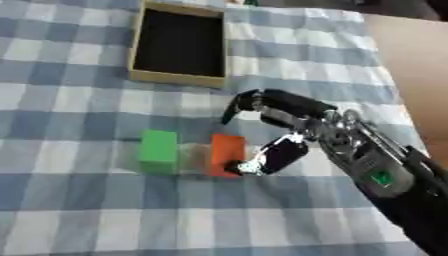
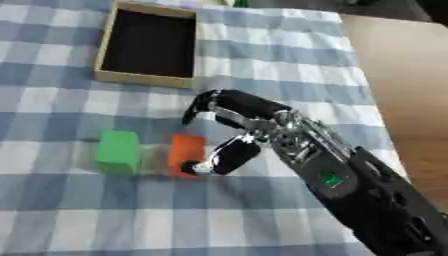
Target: Pick up objects on the table and place them in the box.
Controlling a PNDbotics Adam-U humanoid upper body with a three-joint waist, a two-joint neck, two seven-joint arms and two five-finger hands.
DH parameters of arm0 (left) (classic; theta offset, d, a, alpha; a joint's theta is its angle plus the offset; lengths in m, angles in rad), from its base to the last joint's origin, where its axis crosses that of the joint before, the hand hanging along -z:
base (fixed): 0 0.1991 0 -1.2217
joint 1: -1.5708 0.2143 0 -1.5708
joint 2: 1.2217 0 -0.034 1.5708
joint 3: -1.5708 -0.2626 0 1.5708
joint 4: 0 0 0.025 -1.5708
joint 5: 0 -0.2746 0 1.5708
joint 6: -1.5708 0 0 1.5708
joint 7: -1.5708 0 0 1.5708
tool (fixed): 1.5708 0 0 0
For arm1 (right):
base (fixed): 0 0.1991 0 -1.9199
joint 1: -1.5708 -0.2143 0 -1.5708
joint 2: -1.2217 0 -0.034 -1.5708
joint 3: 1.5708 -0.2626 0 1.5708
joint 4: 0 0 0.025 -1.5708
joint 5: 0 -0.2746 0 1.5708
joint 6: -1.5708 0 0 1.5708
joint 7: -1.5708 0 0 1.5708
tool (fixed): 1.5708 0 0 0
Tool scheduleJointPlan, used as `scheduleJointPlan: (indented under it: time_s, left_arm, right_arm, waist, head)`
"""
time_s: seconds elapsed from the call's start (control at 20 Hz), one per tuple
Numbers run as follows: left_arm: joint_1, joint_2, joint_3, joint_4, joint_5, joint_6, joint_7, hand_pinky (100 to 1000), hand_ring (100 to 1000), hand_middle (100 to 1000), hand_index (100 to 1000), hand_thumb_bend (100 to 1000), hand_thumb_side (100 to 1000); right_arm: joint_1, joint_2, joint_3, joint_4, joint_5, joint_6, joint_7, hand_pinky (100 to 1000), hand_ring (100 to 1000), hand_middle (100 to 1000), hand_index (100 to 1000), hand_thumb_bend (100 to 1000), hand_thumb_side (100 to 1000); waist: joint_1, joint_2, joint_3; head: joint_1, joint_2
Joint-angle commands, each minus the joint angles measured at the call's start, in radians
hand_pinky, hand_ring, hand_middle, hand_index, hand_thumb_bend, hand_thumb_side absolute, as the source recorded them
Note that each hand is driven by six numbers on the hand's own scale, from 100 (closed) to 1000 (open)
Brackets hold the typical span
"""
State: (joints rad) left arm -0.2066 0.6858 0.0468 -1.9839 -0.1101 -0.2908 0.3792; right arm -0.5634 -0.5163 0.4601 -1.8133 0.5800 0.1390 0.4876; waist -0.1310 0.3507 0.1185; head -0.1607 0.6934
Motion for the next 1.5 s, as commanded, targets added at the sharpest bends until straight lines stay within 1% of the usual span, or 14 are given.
scheduleJointPlan:
  time_s: [0.05,0.3,0.55,0.6,0.75,0.8,0.85,0.9,0.95,1.05,1.15,1.3,1.5]
  left_arm:
    - [-0.013,0.012,0.003,-0.016,0.004,-0.001,-0.007,729,721,681,829,389,1000]
    - [-0.015,0.008,0.003,-0.016,0.008,-0.002,-0.008,729,733,679,828,388,1000]
    - [-0.017,0.007,0.002,-0.016,0.011,-0.002,-0.011,728,732,677,826,383,1000]
    - [-0.017,0.006,0.002,-0.016,0.011,-0.002,-0.012,728,732,677,826,383,1000]
    - [-0.017,0.005,0.002,-0.016,0.013,-0.003,-0.013,727,732,675,824,380,1000]
    - [-0.017,0.005,0.002,-0.016,0.013,-0.003,-0.014,726,732,674,824,380,1000]
    - [-0.016,0.005,0.002,-0.016,0.013,-0.002,-0.014,726,731,674,824,379,1000]
    - [-0.016,0.005,0.002,-0.016,0.013,-0.002,-0.014,726,731,674,824,379,1000]
    - [-0.016,0.005,0.003,-0.016,0.013,-0.002,-0.015,725,731,673,824,379,1000]
    - [-0.014,0.005,0.003,-0.016,0.013,-0.001,-0.015,725,731,673,824,379,1000]
    - [-0.013,0.006,0.004,-0.016,0.013,-0.001,-0.016,725,732,673,824,379,1000]
    - [-0.012,0.008,0.005,-0.016,0.012,-0.002,-0.018,725,732,674,824,380,1000]
    - [-0.012,0.012,0.006,-0.016,0.013,-0.004,-0.018,725,732,673,824,380,1000]
  right_arm:
    - [-0.008,-0.015,0.010,0.025,0.043,-0.014,-0.003,879,845,718,758,473,403]
    - [-0.009,-0.001,0.020,0.062,0.059,-0.030,-0.021,868,837,714,759,445,415]
    - [-0.011,0.006,0.024,0.081,0.053,-0.037,-0.024,863,833,702,763,375,438]
    - [-0.011,0.007,0.025,0.083,0.049,-0.037,-0.025,863,833,702,763,375,438]
    - [-0.010,0.008,0.025,0.080,0.034,-0.039,-0.031,853,814,676,759,316,441]
    - [-0.009,0.008,0.023,0.075,0.027,-0.040,-0.036,852,812,672,757,312,441]
    - [-0.008,0.008,0.021,0.066,0.019,-0.041,-0.043,846,796,640,735,272,450]
    - [-0.006,0.007,0.018,0.055,0.008,-0.039,-0.051,845,795,637,733,267,451]
    - [-0.003,0.005,0.013,0.038,-0.006,-0.036,-0.060,841,784,617,713,215,458]
    - [0.002,-0.003,0.001,-0.003,-0.034,-0.024,-0.073,842,783,622,721,184,472]
    - [0.007,-0.015,-0.014,-0.049,-0.057,-0.009,-0.075,843,781,621,720,160,484]
    - [0.013,-0.040,-0.041,-0.109,-0.088,0.016,-0.063,845,784,627,727,152,492]
    - [0.009,-0.076,-0.078,-0.172,-0.112,0.048,-0.056,844,783,629,732,129,471]
  waist:
    - [0.008,-0.021,0.004]
    - [0.009,-0.020,0.009]
    - [0.009,-0.020,0.011]
    - [0.009,-0.020,0.012]
    - [0.009,-0.020,0.013]
    - [0.009,-0.020,0.013]
    - [0.010,-0.020,0.012]
    - [0.010,-0.020,0.012]
    - [0.010,-0.020,0.011]
    - [0.010,-0.020,0.010]
    - [0.010,-0.021,0.007]
    - [0.010,-0.023,0.004]
    - [0.009,-0.026,-0.001]
  head:
    - [-0.003,-0.002]
    - [-0.006,-0.002]
    - [-0.008,-0.002]
    - [-0.008,-0.002]
    - [-0.008,-0.002]
    - [-0.008,-0.002]
    - [-0.008,-0.002]
    - [-0.007,-0.002]
    - [-0.006,-0.002]
    - [-0.004,-0.002]
    - [-0.002,-0.003]
    - [0.000,-0.007]
    - [0.003,-0.015]
